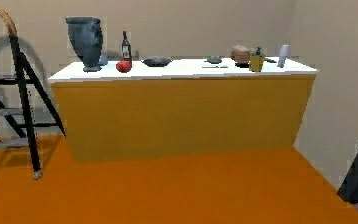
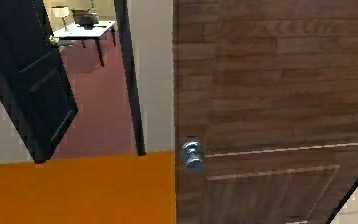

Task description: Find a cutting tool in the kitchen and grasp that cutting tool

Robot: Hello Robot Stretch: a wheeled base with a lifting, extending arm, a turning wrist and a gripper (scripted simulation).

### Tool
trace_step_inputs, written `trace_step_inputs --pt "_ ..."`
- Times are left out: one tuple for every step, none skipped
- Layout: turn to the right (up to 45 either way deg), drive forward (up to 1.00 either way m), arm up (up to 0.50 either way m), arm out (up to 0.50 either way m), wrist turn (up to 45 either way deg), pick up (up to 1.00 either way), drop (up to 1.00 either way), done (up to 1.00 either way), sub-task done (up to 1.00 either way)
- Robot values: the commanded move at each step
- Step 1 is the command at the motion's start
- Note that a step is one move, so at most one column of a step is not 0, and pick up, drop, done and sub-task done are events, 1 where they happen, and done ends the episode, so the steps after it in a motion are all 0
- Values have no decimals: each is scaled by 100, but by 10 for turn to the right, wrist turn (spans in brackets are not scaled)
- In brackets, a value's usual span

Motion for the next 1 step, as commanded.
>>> trace_step_inputs --pt "90 0 0 0 0 0 0 0 0"
